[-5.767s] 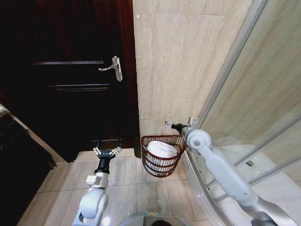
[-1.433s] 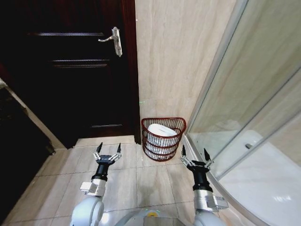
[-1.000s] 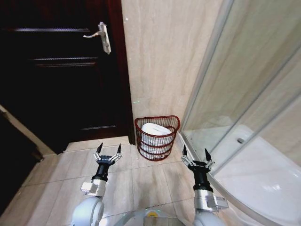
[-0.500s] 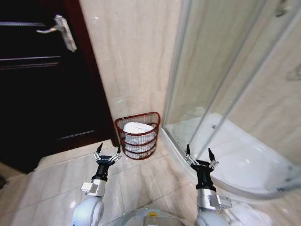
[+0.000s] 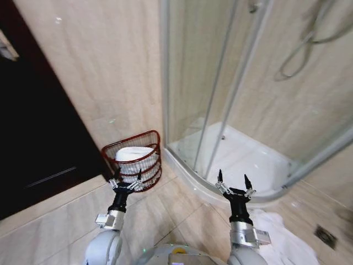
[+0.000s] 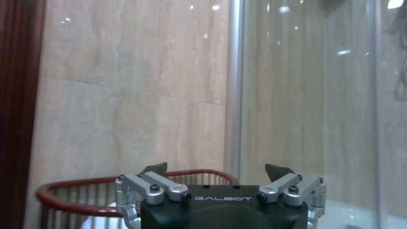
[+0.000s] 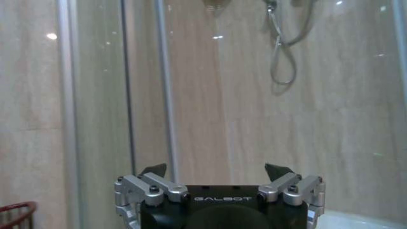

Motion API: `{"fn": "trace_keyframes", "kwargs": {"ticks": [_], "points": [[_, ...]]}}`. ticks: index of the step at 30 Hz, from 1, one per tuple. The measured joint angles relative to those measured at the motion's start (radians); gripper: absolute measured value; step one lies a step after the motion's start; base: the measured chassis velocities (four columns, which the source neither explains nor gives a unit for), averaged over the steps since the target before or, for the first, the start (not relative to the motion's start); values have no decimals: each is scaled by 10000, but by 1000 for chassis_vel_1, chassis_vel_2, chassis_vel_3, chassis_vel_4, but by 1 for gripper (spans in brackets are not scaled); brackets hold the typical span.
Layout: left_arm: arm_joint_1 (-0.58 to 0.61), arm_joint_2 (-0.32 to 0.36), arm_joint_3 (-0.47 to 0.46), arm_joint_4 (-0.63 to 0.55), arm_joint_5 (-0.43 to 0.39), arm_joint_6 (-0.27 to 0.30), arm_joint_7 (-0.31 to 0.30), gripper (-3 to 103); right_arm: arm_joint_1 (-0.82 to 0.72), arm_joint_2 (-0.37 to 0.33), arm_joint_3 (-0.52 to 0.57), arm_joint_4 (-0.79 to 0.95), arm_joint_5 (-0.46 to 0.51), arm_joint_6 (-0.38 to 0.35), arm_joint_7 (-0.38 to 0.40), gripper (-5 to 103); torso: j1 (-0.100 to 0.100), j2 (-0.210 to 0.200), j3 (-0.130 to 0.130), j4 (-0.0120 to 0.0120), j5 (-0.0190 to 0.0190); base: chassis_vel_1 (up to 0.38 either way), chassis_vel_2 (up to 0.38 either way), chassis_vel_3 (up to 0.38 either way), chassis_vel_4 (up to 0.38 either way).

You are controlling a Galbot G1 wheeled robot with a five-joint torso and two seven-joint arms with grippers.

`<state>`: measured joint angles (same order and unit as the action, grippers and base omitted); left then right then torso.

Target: Discard the used towel into the hamper.

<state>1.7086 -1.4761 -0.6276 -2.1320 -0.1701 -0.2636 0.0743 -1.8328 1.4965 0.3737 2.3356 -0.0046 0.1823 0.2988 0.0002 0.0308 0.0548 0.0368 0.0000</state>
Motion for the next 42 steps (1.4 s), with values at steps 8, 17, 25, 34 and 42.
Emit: {"fn": "trace_keyframes", "kwargs": {"ticks": [8,17,25,34,42], "points": [[43,59,-90,65,-71,-110,-7,100,-14,76,-144,4,-51,-102,28,100,-1,19,12,4,0,56,-80,-84,57],[179,35,-69,124,-29,-330,-9,100,-14,87,-81,-87,23,-175,142,100,-3,44,32,4,-1,84,-94,-83,103],[191,42,-96,130,-13,-447,-22,100,-25,71,-87,-111,21,-211,137,100,-3,61,52,3,-1,-56,-65,81,73],[279,32,-108,104,-11,-559,-22,100,-8,92,-163,-200,-15,-168,462,100,-2,74,62,3,-1,-185,-169,173,170],[341,19,-110,66,-36,-604,-55,100,608,-257,1046,-1950,1368,-1101,1963,100,-3,82,68,5,5,-84,-92,79,85]]}}
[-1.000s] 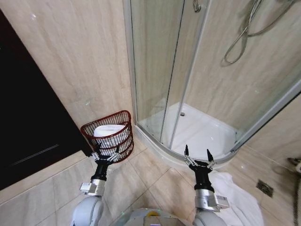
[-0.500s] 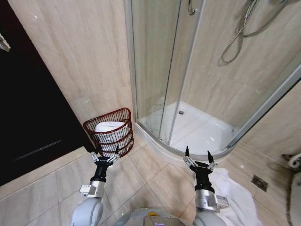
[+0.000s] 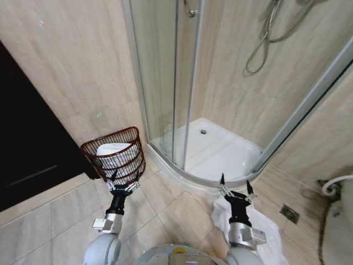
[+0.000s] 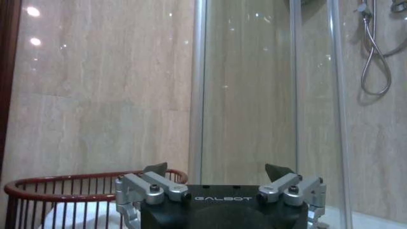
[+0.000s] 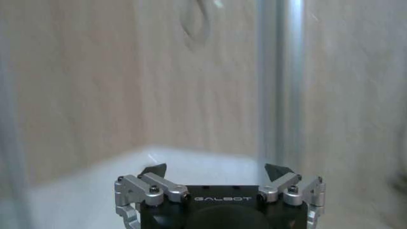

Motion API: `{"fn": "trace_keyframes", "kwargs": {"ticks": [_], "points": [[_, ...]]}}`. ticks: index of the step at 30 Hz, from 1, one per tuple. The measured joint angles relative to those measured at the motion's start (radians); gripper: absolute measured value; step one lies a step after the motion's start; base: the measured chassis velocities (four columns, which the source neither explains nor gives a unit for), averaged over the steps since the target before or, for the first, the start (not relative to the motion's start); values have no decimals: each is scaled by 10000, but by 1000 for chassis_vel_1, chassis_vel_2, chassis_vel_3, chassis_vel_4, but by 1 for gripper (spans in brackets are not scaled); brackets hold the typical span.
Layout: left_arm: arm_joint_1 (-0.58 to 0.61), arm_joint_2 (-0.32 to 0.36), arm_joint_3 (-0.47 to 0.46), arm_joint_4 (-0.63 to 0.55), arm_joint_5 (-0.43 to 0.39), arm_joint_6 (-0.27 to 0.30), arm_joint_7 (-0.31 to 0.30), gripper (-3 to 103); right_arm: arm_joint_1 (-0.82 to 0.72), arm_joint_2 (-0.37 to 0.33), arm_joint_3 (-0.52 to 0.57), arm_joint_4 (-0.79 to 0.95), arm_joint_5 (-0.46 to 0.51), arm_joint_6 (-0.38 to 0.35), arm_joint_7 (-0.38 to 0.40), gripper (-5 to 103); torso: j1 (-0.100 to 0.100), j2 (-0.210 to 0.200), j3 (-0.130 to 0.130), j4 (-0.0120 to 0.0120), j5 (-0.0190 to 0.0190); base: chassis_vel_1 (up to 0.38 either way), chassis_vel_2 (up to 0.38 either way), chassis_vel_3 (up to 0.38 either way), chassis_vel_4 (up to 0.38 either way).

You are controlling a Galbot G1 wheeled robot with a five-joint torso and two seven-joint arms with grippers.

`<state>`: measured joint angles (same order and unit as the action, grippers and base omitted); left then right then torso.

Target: Discard the used towel into the hamper.

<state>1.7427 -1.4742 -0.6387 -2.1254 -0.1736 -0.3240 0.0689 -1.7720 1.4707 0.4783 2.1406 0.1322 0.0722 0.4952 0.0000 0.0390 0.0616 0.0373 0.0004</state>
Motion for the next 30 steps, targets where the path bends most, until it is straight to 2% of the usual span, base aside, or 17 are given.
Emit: {"fn": "trace_keyframes", "kwargs": {"ticks": [4,6,8,9,10,11,12,13,14,16,17,20,21,23,26,27,30], "points": [[11,12,0,6,-10,-4,-13,100,59,-383,707,-951,1166,-569,-342,100,0,2,3,-2,-1,55,46,-50,-34],[9,6,24,78,9,-22,-15,100,95,-584,1271,-2039,2032,-960,-1501,100,0,5,4,-2,-3,23,22,-27,-24],[9,1,36,88,13,-23,-15,100,141,-569,1429,-2316,2170,-1133,-1880,100,0,6,5,-2,-1,0,0,0,0],[6,-9,53,101,17,-24,-14,100,254,-466,1787,-2841,2324,-1626,-2677,100,0,7,5,-2,-1,0,0,0,0],[0,-15,62,114,19,-24,-10,100,361,-372,2071,-3186,2330,-1945,-3258,100,0,7,6,-2,0,0,0,0,0],[0,-15,62,114,19,-24,-10,100,361,-372,2071,-3186,2330,-1945,-3258,100,0,7,6,-2,0,0,0,0,0],[-12,-21,67,139,20,-23,-5,100,554,-245,2637,-3756,1967,-2296,-4301,100,0,8,7,-2,1,0,0,0,0],[-21,-24,68,155,20,-24,-1,100,707,-222,3001,-4119,1641,-2392,-4924,100,0,8,7,-4,1,0,0,0,0],[-21,-24,68,155,20,-24,-1,100,707,-222,3001,-4119,1641,-2392,-4924,100,0,8,7,-4,1,0,0,0,0],[-24,-28,64,200,19,-32,1,100,1024,-405,3573,-4843,1105,-2512,-5789,100,0,9,8,-3,0,0,0,0,0],[-24,-28,64,200,19,-32,1,100,1024,-405,3573,-4843,1105,-2512,-5789,100,0,9,8,-3,0,0,0,0,0],[-20,-47,52,288,17,-85,1,100,1406,-699,4053,-5562,799,-2736,-6680,100,0,10,8,-1,-4,0,0,0,0],[-20,-56,51,337,15,-118,0,100,1590,-839,4181,-5943,872,-2712,-7228,100,0,10,9,-2,-4,0,0,0,0],[-21,-60,52,358,15,-129,1,100,1689,-895,4227,-6131,918,-2657,-7509,100,0,10,9,-3,-4,0,0,0,0],[-89,-65,76,301,13,-6,0,100,2340,-1082,4714,-7264,863,-2287,-9704,100,0,11,10,1,-3,0,0,0,0],[-89,-65,76,301,13,-6,0,100,2340,-1082,4714,-7264,863,-2287,-9704,100,0,11,10,1,-3,0,0,0,0],[-196,-53,101,169,17,181,12,100,2493,-1220,4811,-7662,773,-2135,-10481,100,0,11,11,-1,-2,0,0,0,0]]}}
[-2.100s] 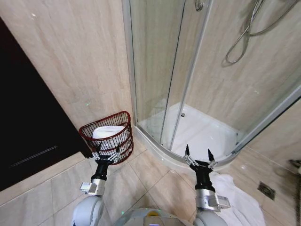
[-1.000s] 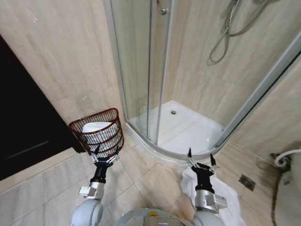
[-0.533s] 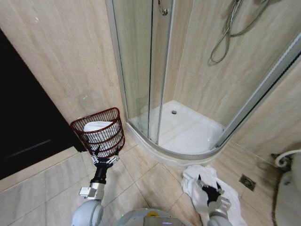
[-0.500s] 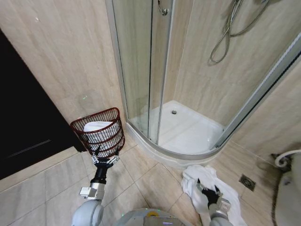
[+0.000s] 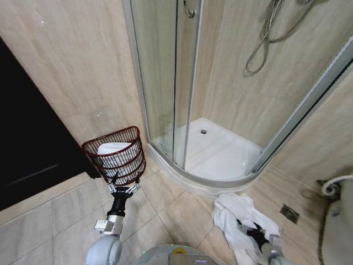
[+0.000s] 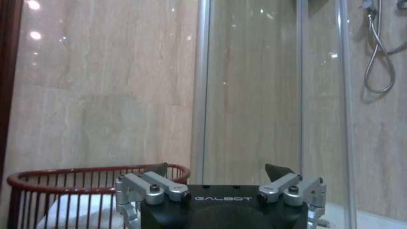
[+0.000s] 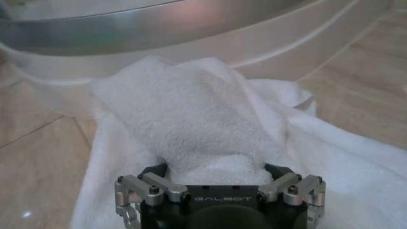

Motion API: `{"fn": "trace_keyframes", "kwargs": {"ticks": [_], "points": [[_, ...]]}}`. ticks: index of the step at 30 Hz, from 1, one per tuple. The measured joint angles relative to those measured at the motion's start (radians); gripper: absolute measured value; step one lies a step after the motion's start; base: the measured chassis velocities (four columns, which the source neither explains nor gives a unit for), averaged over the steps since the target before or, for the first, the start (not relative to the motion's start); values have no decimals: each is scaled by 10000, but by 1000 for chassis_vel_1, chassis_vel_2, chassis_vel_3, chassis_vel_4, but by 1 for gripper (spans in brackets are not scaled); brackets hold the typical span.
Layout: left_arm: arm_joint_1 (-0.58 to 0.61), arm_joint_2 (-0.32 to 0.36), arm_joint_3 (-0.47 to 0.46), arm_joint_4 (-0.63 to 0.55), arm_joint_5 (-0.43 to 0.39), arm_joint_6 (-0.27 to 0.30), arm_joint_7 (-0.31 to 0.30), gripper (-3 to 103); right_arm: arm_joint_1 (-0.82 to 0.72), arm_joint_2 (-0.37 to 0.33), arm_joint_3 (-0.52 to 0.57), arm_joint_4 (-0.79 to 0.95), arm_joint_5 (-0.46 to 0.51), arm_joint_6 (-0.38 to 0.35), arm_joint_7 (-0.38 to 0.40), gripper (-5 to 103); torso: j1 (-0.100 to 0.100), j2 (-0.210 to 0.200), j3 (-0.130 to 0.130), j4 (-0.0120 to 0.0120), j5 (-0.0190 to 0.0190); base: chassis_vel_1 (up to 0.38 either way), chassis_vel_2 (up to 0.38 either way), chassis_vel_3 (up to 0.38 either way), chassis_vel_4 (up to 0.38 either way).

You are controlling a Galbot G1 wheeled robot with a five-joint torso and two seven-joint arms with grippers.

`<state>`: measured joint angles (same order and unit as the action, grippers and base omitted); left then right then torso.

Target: Discard the used towel into the hamper.

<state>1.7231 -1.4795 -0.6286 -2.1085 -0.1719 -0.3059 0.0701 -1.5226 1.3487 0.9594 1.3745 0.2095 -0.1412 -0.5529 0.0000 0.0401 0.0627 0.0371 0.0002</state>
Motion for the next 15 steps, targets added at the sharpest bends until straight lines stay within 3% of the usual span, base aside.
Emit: {"fn": "trace_keyframes", "kwargs": {"ticks": [3,8,9,15], "points": [[-100,1,29,-55,33,136,10,100,49,-55,24,-172,-68,173,-334,100,0,1,0,-1,-2,0,0,0,0],[-116,-41,94,-54,95,177,13,100,45,-31,-42,-194,88,406,-238,98,0,1,0,-1,-2,0,0,0,0],[-114,-71,125,-48,122,181,15,100,40,-15,-100,-177,150,440,-62,91,0,2,1,-1,-2,0,0,0,0],[-99,-137,147,-48,216,203,14,100,186,4,-263,-287,251,586,481,76,0,2,1,0,-2,0,0,0,0]]}}
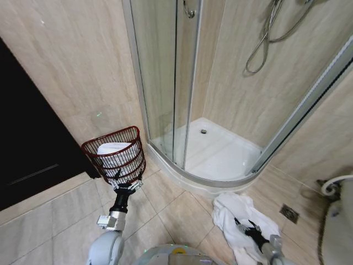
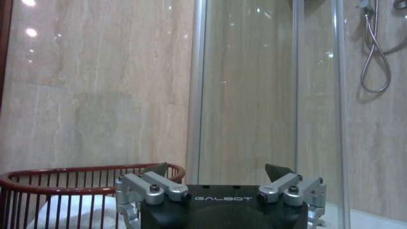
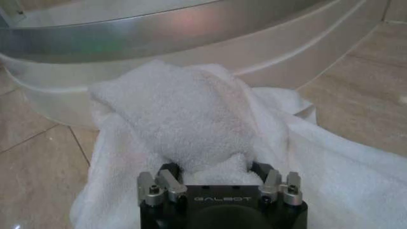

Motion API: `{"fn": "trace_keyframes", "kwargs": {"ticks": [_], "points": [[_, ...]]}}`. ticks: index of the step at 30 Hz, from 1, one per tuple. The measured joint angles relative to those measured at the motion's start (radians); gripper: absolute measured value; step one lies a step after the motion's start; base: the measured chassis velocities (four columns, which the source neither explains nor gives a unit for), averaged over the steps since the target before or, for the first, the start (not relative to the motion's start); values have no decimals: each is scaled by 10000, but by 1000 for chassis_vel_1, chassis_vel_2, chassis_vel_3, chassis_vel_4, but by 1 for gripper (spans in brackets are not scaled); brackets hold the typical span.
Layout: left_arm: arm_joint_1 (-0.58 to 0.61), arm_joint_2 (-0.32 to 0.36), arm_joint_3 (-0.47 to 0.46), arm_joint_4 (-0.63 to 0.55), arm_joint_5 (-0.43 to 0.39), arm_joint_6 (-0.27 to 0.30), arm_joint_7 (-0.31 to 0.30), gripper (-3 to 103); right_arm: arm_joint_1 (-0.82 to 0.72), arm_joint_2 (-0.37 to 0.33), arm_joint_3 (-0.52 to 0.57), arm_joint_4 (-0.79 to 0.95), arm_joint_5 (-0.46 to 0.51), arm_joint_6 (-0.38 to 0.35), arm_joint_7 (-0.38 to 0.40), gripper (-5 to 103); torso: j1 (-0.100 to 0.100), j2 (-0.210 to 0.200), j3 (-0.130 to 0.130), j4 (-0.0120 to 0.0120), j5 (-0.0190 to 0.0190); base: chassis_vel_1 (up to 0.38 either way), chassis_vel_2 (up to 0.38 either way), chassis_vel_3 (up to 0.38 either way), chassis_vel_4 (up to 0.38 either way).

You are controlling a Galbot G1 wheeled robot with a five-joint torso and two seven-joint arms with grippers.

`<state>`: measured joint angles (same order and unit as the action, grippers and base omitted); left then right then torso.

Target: Discard the used towel into the hamper.

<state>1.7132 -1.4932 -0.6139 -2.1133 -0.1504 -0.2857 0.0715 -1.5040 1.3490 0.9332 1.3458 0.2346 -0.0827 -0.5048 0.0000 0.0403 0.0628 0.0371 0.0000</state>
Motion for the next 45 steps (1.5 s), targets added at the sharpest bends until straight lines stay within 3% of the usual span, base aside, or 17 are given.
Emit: {"fn": "trace_keyframes", "kwargs": {"ticks": [4,5,6,10,15,19,21,27,31,39,45], "points": [[22,14,-29,-15,12,18,-7,100,47,-8,-41,-43,16,18,69,71,0,0,0,0,0,0,0,0,0],[39,32,-41,-54,13,23,-39,100,150,12,-83,-159,25,104,195,60,0,1,0,0,-1,0,0,0,0],[32,37,-32,-69,17,40,-111,100,169,30,-106,-179,58,162,281,56,0,1,0,0,-1,0,0,0,0],[-71,115,24,-188,35,410,-564,100,186,138,-247,-126,453,84,888,44,0,1,0,-1,-1,0,0,0,0],[-134,159,34,-320,30,660,-717,100,257,236,-271,-240,568,238,1127,32,0,1,1,0,-1,0,0,0,0],[-168,147,91,-379,32,756,-819,100,283,345,-437,-256,770,696,1818,25,0,1,1,-1,0,0,0,0,0],[-168,148,116,-422,32,802,-829,100,254,461,-665,-84,1203,1067,2479,14,0,1,1,0,0,0,0,0,0],[-196,177,136,-461,31,811,-827,100,236,673,-1066,217,1379,2274,3737,10,0,1,2,0,5,0,0,0,0],[-213,186,139,-465,5,804,-819,100,-186,891,-1250,1404,1239,2919,4562,10,0,1,2,1,0,0,0,0,0],[-196,173,129,-277,-53,608,-808,100,-2378,1407,-925,5809,-100,3232,4572,10,0,1,1,-2,-8,0,0,0,0],[-177,151,172,-289,-202,574,-806,100,-3083,1558,-725,8146,-825,3413,4646,10,0,3,1,0,-1,0,0,0,0]]}}
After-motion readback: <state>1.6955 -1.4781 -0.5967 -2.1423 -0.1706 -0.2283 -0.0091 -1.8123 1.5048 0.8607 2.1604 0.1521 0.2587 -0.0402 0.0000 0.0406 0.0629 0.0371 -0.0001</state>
